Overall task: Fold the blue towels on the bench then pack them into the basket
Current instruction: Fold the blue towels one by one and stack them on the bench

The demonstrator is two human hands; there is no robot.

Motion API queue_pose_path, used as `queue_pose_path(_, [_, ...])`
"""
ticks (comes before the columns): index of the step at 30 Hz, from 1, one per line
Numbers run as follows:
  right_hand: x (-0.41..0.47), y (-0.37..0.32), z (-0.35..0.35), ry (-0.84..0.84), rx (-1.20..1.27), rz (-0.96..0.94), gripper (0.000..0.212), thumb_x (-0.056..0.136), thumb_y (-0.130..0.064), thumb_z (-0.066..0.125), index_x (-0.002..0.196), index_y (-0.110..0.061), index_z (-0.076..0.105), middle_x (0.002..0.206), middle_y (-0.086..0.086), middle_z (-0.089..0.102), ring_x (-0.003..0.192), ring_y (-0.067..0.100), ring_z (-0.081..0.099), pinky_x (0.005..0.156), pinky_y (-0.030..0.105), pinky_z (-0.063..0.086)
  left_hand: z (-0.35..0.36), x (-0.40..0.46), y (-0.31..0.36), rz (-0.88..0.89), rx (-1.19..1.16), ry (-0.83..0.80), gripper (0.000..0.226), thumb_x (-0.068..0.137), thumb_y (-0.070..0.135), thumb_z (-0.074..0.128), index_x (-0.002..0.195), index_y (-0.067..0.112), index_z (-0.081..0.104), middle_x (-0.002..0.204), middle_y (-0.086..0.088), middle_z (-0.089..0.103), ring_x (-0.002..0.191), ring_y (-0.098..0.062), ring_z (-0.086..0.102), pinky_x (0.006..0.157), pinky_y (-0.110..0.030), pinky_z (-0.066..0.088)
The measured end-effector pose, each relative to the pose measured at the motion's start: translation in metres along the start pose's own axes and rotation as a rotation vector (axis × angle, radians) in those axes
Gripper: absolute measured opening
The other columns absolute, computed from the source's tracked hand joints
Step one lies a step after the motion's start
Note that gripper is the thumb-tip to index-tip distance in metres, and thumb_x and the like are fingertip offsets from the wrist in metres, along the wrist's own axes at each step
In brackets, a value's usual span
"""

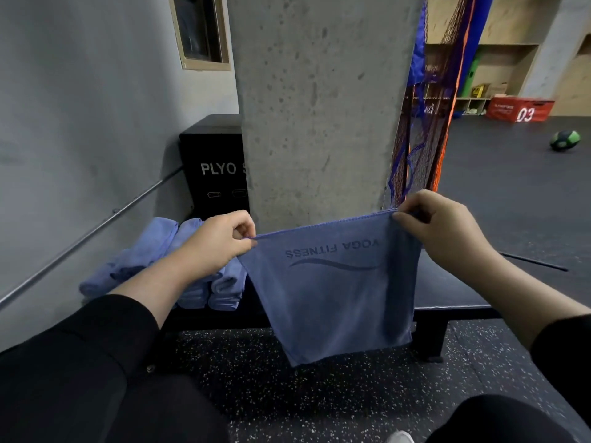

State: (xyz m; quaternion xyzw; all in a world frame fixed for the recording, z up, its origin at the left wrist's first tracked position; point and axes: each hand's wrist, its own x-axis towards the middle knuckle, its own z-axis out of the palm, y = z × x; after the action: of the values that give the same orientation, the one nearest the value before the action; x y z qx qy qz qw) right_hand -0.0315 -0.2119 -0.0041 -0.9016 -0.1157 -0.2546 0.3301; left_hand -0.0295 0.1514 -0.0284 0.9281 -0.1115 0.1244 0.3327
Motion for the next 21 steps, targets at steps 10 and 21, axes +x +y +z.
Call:
queue_pose_path(10, [0.024, 0.058, 0.048, -0.13, 0.158, 0.196, 0.018, 0.087, -0.029, 0.077, 0.084, -0.012, 0.07, 0.081, 0.009, 0.072, 0.069, 0.012, 0.053, 0.065, 0.031, 0.043, 0.063, 0.057, -0.046, -0.161, -0.286, 0.108, 0.032, 0.09, -0.002, 0.059, 0.088, 0.03, 0.059, 0.079, 0.006, 0.06, 0.064, -0.01, 0.048, 0.063, -0.029, 0.04])
queue_pose_path(21, [0.155, 0.132, 0.171, -0.179, -0.169, 0.328, 0.056, 0.089, -0.044, 0.072, 0.132, -0.011, 0.059, 0.119, 0.012, 0.065, 0.112, 0.031, 0.061, 0.094, 0.035, 0.044, 0.146, 0.199, -0.083, -0.186, 0.191, 0.106, 0.04, 0.1, 0.009, 0.053, 0.14, 0.012, 0.056, 0.137, -0.017, 0.055, 0.124, -0.035, 0.054, 0.101, -0.036, 0.042])
